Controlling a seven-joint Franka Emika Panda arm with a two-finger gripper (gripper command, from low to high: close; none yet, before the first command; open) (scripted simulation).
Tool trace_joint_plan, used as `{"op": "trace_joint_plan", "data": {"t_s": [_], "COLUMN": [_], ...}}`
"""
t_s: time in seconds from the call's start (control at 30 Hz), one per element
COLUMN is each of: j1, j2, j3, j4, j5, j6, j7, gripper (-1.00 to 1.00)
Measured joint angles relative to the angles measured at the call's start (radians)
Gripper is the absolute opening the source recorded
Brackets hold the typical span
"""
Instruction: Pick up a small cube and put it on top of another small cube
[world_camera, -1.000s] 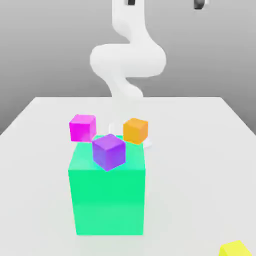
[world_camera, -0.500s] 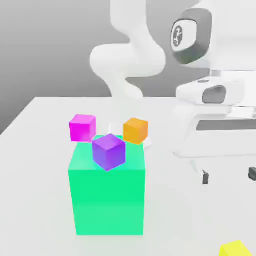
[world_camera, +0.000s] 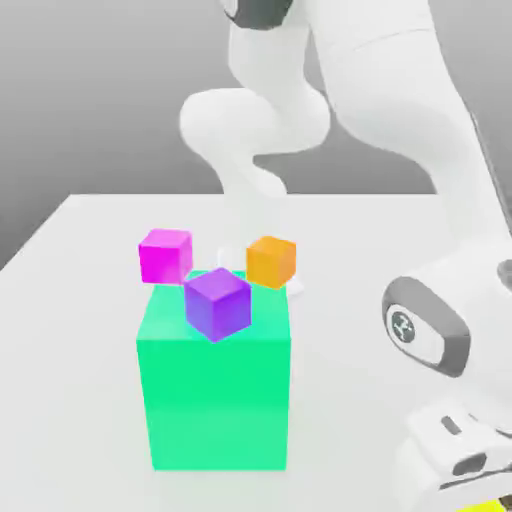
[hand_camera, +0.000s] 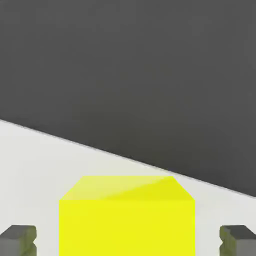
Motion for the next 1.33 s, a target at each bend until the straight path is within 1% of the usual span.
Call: {"op": "trace_joint_plan", "data": {"t_s": [0.13,0.27,0.3,0.57,0.77,1.07,1.13,1.2,1.23,1.33], "j1": [0.000,-0.031,-0.041,-0.132,-0.228,-0.305,-0.314,-0.318,-0.319,-0.319], "j2": [0.004,-0.119,-0.153,-0.435,-0.650,-0.975,-0.993,-0.972,-0.958,-0.958], "j3": [0.000,0.038,0.034,-0.038,-0.082,-0.176,-0.187,-0.188,-0.187,-0.187], "j4": [0.001,-0.029,-0.040,-0.138,-0.213,-0.326,-0.365,-0.414,-0.438,-0.438], "j5": [-0.002,0.047,0.056,0.118,0.175,0.268,0.279,0.282,0.283,0.283], "j6": [0.003,-0.089,-0.113,-0.295,-0.429,-0.627,-0.604,-0.534,-0.495,-0.495], "j7": [0.001,-0.032,-0.033,-0.009,0.005,0.023,0.025,0.025,0.025,0.025], "gripper": [-1.00,-1.00,-1.00,-1.00,-1.00,-1.00,-1.00,-1.00,1.00,1.00]}}
